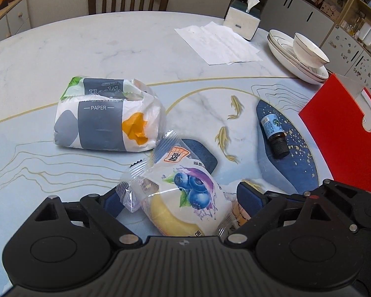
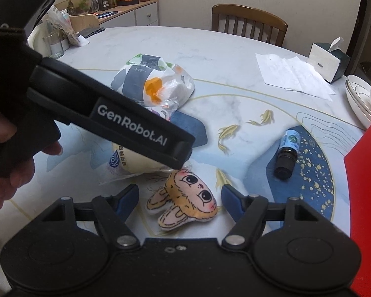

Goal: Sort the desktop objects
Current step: 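Grasp the blueberry bread packet with the left tool while the right tool grasps the plush bunny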

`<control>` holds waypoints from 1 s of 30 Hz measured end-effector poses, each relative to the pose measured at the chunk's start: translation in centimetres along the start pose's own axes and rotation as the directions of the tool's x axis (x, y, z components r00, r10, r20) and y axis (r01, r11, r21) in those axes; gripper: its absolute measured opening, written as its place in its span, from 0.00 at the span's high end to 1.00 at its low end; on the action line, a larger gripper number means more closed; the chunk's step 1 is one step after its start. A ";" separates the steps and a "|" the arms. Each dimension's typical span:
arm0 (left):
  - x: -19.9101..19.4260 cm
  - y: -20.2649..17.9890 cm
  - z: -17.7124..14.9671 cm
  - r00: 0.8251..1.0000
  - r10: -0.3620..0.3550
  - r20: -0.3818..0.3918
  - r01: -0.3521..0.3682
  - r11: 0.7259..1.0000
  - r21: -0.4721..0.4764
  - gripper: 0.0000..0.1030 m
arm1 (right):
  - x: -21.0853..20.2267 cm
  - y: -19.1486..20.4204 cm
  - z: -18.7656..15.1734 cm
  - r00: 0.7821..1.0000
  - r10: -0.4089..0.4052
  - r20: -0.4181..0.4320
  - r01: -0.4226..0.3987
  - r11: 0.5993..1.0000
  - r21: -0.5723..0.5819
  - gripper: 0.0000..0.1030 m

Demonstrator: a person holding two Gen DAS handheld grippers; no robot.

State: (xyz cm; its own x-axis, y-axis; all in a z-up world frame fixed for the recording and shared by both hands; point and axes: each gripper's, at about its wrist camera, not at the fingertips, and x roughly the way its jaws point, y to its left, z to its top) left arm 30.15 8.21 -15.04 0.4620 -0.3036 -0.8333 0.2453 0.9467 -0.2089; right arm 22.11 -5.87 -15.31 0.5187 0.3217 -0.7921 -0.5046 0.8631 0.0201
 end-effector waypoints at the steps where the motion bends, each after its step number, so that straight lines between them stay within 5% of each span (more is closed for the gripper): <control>1: 0.0 0.0 0.0 1.000 0.000 0.001 0.000 1.000 -0.001 0.10 | 0.0 0.0 0.0 1.000 0.000 -0.002 0.000 1.000 -0.001 0.33; 6: -0.1 0.1 0.0 1.000 -0.007 0.000 0.007 1.000 -0.004 0.15 | 0.3 0.0 0.0 1.000 -0.002 -0.019 0.002 1.000 -0.007 0.44; 13: -0.4 0.2 0.0 1.000 -0.026 0.003 0.026 1.000 -0.012 0.28 | 0.2 0.0 -0.1 1.000 -0.002 -0.021 0.001 1.000 -0.010 0.45; 30: -2.3 -0.6 -2.3 1.000 -0.031 -0.001 0.030 0.999 -0.020 0.37 | -2.7 -1.8 -2.3 1.000 -0.010 -0.012 0.010 1.000 0.016 0.47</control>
State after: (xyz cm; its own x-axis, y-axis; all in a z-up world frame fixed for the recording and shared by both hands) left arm 26.95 8.62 -14.20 0.4532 -0.3322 -0.8272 0.2424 0.9389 -0.2443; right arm 20.07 -9.19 -14.58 0.5152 0.3080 -0.7998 -0.4883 0.8724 0.0214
